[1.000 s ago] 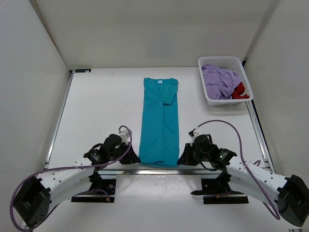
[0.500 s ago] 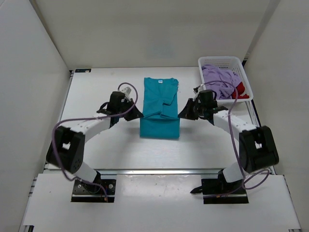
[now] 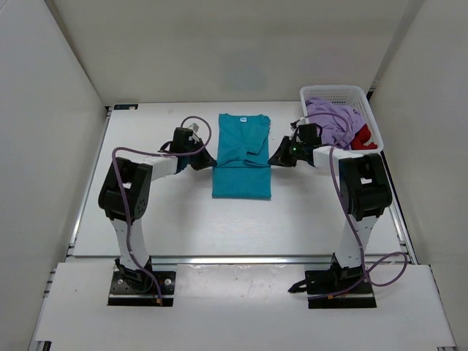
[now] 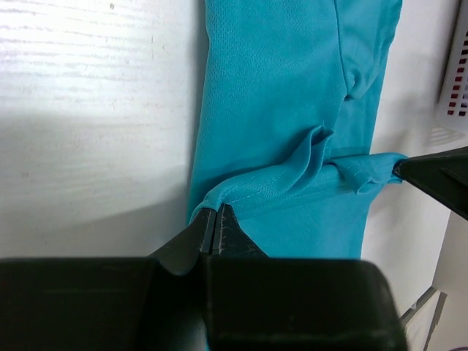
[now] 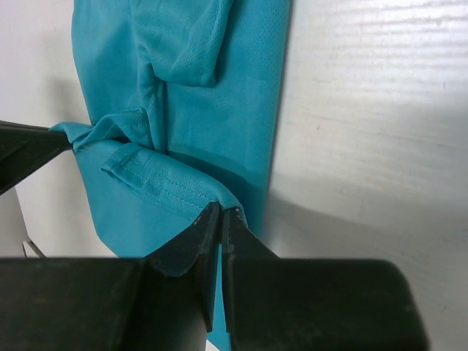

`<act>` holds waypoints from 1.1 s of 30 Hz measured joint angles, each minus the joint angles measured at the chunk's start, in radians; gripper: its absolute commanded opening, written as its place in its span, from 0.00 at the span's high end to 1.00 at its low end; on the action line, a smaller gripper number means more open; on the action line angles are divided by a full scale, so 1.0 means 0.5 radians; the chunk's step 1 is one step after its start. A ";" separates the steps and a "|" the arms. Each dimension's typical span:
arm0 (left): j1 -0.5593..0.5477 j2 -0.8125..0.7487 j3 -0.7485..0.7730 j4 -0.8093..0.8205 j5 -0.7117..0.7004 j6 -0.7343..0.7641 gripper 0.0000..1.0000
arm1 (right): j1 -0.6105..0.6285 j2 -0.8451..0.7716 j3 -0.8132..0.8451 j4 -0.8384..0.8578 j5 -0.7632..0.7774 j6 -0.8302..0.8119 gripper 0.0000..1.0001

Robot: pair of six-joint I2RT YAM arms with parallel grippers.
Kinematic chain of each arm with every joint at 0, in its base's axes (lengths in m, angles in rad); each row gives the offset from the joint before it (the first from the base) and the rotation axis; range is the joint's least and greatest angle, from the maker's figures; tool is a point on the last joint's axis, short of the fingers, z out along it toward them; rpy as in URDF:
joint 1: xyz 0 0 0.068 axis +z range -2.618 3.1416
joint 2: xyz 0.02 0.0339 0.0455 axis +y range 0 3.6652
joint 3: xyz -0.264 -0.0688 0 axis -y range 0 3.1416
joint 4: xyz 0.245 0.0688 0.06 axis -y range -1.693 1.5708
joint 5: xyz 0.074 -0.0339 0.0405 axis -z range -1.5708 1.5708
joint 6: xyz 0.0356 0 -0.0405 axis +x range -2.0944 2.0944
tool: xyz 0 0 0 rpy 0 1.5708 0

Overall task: Fold and stack the t-shirts
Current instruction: Fold the folded rectangular tshirt in 1/3 of the way

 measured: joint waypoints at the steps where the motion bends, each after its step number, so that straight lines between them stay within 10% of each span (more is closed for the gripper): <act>1: 0.000 0.015 0.008 0.014 0.002 -0.007 0.85 | 0.000 0.013 0.015 0.001 0.002 -0.001 1.00; 5: 0.014 0.044 0.008 0.119 0.027 -0.060 0.39 | 0.000 0.063 0.070 0.016 0.005 0.006 0.85; 13: 0.006 -0.383 -0.433 0.452 -0.034 -0.230 0.43 | 0.030 -0.064 0.056 -0.047 0.161 -0.013 0.47; 18: -0.293 -0.568 -0.581 0.617 -0.094 -0.248 0.51 | 0.189 -0.360 -0.024 -0.018 0.343 -0.052 0.98; 33: -0.342 -0.414 -0.976 0.799 -0.051 -0.300 0.50 | 0.593 0.177 0.266 -0.160 0.333 -0.203 1.00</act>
